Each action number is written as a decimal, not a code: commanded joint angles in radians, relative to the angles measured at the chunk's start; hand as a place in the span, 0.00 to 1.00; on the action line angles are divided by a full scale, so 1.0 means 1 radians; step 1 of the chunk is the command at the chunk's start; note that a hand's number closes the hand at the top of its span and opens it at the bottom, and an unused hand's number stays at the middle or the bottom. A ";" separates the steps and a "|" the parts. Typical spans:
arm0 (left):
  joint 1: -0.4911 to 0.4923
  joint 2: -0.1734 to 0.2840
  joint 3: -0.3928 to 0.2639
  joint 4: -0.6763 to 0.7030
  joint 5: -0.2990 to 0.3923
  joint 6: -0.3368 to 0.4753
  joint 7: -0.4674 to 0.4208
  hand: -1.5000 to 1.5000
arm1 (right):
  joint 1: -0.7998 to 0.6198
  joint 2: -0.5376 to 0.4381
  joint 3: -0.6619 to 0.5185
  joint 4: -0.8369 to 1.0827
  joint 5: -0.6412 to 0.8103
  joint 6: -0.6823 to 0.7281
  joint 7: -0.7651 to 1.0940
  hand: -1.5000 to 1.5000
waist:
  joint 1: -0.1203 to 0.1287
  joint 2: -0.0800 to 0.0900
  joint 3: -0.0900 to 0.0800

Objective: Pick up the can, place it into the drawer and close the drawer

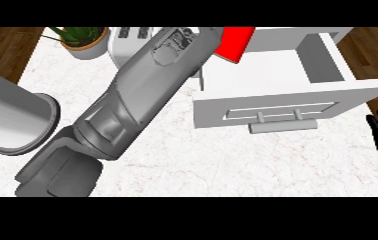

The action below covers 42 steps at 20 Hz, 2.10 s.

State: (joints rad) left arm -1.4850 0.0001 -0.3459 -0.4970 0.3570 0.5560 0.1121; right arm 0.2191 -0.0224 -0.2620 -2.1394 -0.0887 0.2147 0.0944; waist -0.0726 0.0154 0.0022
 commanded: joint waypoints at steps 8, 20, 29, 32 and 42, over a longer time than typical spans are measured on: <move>0.013 0.000 -0.136 0.096 0.085 0.068 -0.091 1.00 | -0.070 0.004 0.025 0.060 0.032 -0.021 -0.003 0.00 | -0.029 0.011 0.001; -0.001 0.000 -0.244 0.152 0.120 0.117 -0.105 0.00 | -0.112 -0.027 0.005 0.040 0.008 -0.025 0.048 0.00 | -0.044 0.013 0.001; 0.074 0.000 -0.252 0.164 0.175 0.189 -0.188 0.00 | -0.104 -0.042 0.016 0.018 -0.004 0.006 0.037 0.00 | -0.065 0.019 0.001; 0.038 0.000 -0.262 0.164 0.188 0.191 -0.162 0.00 | -0.112 -0.044 0.006 0.018 -0.010 -0.002 0.048 0.00 | -0.061 0.016 0.001; 0.086 0.000 -0.266 0.108 0.268 0.243 -0.197 0.00 | -0.092 -0.115 0.054 -0.078 0.230 0.002 -0.053 0.00 | -0.052 0.012 0.000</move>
State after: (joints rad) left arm -1.4119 0.0001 -0.6072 -0.3729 0.5983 0.7843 -0.0793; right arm 0.1049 -0.1108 -0.2265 -2.1908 0.0598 0.2040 0.0858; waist -0.1267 0.0293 0.0019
